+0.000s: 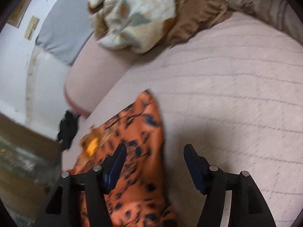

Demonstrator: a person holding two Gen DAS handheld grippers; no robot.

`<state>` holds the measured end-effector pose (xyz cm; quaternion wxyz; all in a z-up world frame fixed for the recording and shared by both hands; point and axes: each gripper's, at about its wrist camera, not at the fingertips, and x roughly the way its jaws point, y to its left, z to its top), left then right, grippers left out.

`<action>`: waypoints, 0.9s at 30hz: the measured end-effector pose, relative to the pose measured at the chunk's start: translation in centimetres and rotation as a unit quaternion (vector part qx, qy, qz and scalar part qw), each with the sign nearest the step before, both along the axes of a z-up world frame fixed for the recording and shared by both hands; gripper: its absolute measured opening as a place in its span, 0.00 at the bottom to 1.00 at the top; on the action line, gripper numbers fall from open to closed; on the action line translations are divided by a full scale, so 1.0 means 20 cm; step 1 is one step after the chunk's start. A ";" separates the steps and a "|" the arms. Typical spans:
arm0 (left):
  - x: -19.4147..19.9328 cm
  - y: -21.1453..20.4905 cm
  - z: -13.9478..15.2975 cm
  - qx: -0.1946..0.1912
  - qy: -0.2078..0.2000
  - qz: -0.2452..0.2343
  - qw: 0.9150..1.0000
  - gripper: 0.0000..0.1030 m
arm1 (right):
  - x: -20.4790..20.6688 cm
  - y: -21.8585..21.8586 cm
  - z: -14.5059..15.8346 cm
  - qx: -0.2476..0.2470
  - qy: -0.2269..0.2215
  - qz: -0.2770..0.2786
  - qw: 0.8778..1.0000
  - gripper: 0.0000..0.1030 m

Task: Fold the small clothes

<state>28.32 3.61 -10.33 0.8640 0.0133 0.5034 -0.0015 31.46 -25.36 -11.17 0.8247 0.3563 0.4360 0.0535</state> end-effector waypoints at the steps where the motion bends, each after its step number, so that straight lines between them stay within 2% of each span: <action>1: -0.01 0.00 0.00 0.003 -0.001 0.000 1.000 0.06 | 0.02 0.02 0.00 -0.002 0.000 0.016 1.000 0.65; 3: -0.01 -0.01 0.00 0.007 -0.002 -0.001 1.000 0.06 | 0.11 0.07 -0.06 0.000 0.019 0.037 0.999 0.64; 4: -0.01 -0.01 0.00 0.007 -0.002 -0.001 1.000 0.06 | 0.17 0.08 -0.11 0.013 0.046 0.047 0.998 0.45; 5: -0.01 -0.01 0.00 0.004 0.000 -0.001 1.000 0.06 | 0.20 0.11 -0.16 0.026 0.067 0.057 0.996 0.19; 6: -0.01 -0.01 0.00 0.000 0.003 -0.001 1.000 0.06 | 0.21 0.12 -0.18 0.016 0.072 0.060 0.995 0.10; 8: -0.01 0.00 0.00 -0.007 0.006 -0.003 1.000 0.06 | 0.17 0.20 -0.06 -0.048 0.028 0.069 0.996 0.10; 9: 0.00 0.01 0.00 -0.007 0.005 -0.005 1.000 0.06 | 0.14 0.22 -0.02 -0.060 0.013 0.071 0.996 0.14; 11: -0.01 0.00 0.00 -0.002 0.002 -0.007 1.000 0.06 | 0.10 0.24 0.03 -0.075 0.011 0.062 0.995 0.30; 12: -0.01 0.00 0.00 0.001 0.001 -0.008 1.000 0.06 | 0.08 0.25 0.03 -0.095 0.027 0.052 0.994 0.61; 13: -0.01 0.00 0.00 0.003 0.000 -0.008 1.000 0.06 | 0.04 0.26 0.05 -0.117 0.026 0.036 0.992 0.78; 15: -0.01 0.00 0.00 0.002 0.000 -0.009 1.000 0.06 | -0.09 0.27 0.09 -0.148 -0.001 0.021 0.989 0.78; 18: -0.01 0.01 0.00 -0.005 0.002 -0.009 1.000 0.06 | -0.20 0.27 0.05 -0.098 0.001 0.049 0.994 0.78; 20: -0.01 0.01 0.00 -0.006 0.002 -0.008 1.000 0.06 | -0.24 0.26 -0.02 -0.065 0.018 0.054 0.996 0.76; 21: -0.01 0.01 0.00 -0.005 0.002 -0.009 1.000 0.06 | -0.24 0.27 -0.03 -0.078 0.023 0.054 0.995 0.76; 23: -0.01 0.01 0.00 -0.004 0.003 -0.009 1.000 0.06 | -0.24 0.38 -0.03 -0.145 0.027 0.082 0.986 0.75; 24: 0.00 0.01 0.00 -0.004 0.004 -0.009 1.000 0.06 | -0.24 0.43 -0.03 -0.174 0.028 0.097 0.980 0.70; 25: 0.00 0.01 0.00 -0.003 0.004 -0.010 1.000 0.06 | -0.22 0.46 -0.02 -0.202 0.033 0.102 0.974 0.59; 26: 0.00 0.01 0.00 -0.001 0.004 -0.010 1.000 0.06 | -0.21 0.48 -0.03 -0.238 0.042 0.097 0.966 0.52; 27: 0.00 0.01 0.00 0.000 0.004 -0.010 1.000 0.06 | -0.18 0.46 -0.05 -0.256 0.052 0.078 0.962 0.39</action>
